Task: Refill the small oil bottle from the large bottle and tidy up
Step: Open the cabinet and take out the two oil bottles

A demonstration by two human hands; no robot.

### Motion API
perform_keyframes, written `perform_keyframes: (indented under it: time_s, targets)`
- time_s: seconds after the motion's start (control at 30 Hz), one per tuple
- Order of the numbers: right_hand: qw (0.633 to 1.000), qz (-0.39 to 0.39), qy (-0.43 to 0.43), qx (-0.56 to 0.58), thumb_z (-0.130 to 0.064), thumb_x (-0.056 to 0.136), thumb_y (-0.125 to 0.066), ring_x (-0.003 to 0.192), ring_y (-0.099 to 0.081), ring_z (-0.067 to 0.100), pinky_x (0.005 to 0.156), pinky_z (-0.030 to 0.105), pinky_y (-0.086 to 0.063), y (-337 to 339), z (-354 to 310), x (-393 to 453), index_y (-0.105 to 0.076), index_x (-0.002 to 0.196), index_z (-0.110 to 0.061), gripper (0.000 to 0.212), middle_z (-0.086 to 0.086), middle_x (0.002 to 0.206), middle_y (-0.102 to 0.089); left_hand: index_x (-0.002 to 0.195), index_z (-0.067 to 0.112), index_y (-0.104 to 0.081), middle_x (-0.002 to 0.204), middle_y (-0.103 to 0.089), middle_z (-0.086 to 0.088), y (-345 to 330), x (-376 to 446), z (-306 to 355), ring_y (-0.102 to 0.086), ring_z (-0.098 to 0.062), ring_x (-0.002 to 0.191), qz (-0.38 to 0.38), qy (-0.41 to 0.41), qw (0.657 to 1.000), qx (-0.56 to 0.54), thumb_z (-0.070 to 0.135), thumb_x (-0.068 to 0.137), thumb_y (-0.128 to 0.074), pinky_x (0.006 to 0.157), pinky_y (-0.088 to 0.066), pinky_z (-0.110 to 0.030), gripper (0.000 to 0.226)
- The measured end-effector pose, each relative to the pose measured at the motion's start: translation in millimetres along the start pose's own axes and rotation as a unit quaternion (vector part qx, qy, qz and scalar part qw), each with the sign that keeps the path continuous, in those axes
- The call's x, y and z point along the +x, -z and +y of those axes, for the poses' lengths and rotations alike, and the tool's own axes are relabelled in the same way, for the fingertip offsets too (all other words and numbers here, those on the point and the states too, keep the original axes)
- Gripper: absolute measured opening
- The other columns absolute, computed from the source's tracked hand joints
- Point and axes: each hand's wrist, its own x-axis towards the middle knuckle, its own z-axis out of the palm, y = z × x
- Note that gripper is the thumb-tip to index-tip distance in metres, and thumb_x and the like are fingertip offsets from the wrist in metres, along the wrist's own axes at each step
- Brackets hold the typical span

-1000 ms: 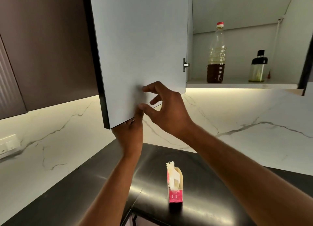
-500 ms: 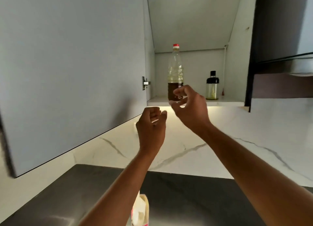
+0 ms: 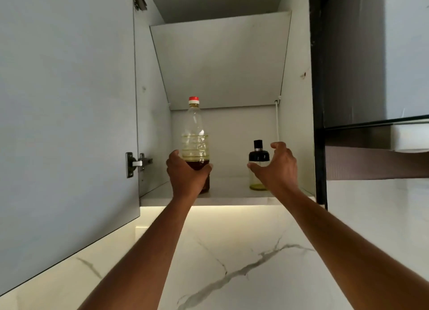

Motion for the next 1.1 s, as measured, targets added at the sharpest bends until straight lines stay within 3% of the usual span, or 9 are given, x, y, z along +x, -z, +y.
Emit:
perform_keyframes:
  time_s: [0.1, 0.23, 0.47, 0.57, 0.7, 0.93, 1.1]
  targets:
    - [0.997, -0.039, -0.057, 0.035, -0.042, 0.072, -0.095, 0.133, -0.055, 0.032, 0.104, 0.041, -0.048, -16.0, 12.7, 15.8, -0.040, 0.151, -0.008, 0.103, 0.015, 0.145, -0.057, 0.152, 0.006, -0.038, 0.145, -0.050, -0.015, -12.8, 16.6, -12.0, -0.053, -0.032, 0.132, -0.002, 0.025, 1.000, -0.004, 0.041, 0.059, -0.103, 0.109, -0.049, -0.044, 0.119]
    - [0.992, -0.058, -0.086, 0.069, -0.042, 0.071, -0.095, 0.108, -0.058, 0.022, 0.094, 0.037, -0.051, -32.6, 23.7, 23.9, -0.050, 0.139, -0.010, 0.087, 0.007, 0.127, -0.063, 0.129, 0.017, -0.054, 0.115, -0.068, 0.002, -19.0, 22.5, -23.9, -0.069, -0.019, 0.104, -0.016, 0.015, 0.998, -0.053, 0.039, 0.055, -0.104, 0.086, -0.056, -0.032, 0.092]
    - [0.995, -0.043, -0.074, 0.057, -0.044, 0.071, -0.094, 0.094, -0.060, 0.018, 0.078, 0.030, -0.045, -37.7, 29.6, 26.3, -0.057, 0.131, -0.015, 0.077, 0.003, 0.113, -0.068, 0.118, 0.020, -0.060, 0.098, -0.066, 0.017, -16.2, 19.0, -24.5, -0.065, 0.000, 0.087, 0.003, -0.017, 0.998, -0.052, 0.039, 0.061, -0.102, 0.079, -0.055, -0.023, 0.073]
    - [0.995, -0.033, -0.074, 0.059, -0.047, 0.069, -0.095, 0.090, -0.060, 0.018, 0.077, 0.029, -0.045, -35.0, 28.7, 22.6, -0.059, 0.129, -0.017, 0.076, 0.001, 0.107, -0.069, 0.121, 0.020, -0.063, 0.101, -0.068, 0.013, -11.3, 12.7, -19.9, -0.064, 0.003, 0.087, 0.005, -0.028, 0.998, -0.052, 0.039, 0.063, -0.101, 0.074, -0.050, -0.014, 0.071]
    - [0.996, -0.022, -0.063, 0.064, -0.054, 0.066, -0.095, 0.092, -0.067, 0.020, 0.080, 0.034, -0.054, -26.3, 22.2, 14.7, -0.060, 0.126, -0.017, 0.079, -0.002, 0.098, -0.069, 0.118, 0.025, -0.062, 0.101, -0.068, 0.017, -1.0, 0.6, -7.6, -0.066, 0.004, 0.092, 0.000, -0.031, 0.997, -0.070, 0.039, 0.066, -0.099, 0.074, -0.053, -0.013, 0.066]
    - [0.994, -0.005, -0.042, 0.105, -0.055, 0.061, -0.096, 0.093, -0.071, 0.015, 0.091, 0.041, -0.061, 0.1, -4.2, -23.8, -0.062, 0.132, -0.020, 0.086, -0.005, 0.100, -0.072, 0.118, 0.023, -0.070, 0.108, -0.077, 0.008, 26.4, -39.3, 21.0, -0.076, -0.010, 0.097, -0.029, -0.016, 0.991, -0.130, 0.044, 0.060, -0.098, 0.088, -0.066, -0.038, 0.068]
    - [0.994, -0.022, -0.029, 0.104, -0.057, 0.060, -0.096, 0.090, -0.070, 0.010, 0.087, 0.038, -0.063, 30.8, -21.6, -76.7, -0.062, 0.132, -0.019, 0.088, -0.006, 0.103, -0.073, 0.122, 0.030, -0.067, 0.112, -0.075, 0.014, 62.2, -96.2, 23.9, -0.072, -0.002, 0.102, -0.077, -0.002, 0.991, -0.113, 0.041, 0.067, -0.098, 0.091, -0.062, -0.028, 0.064]
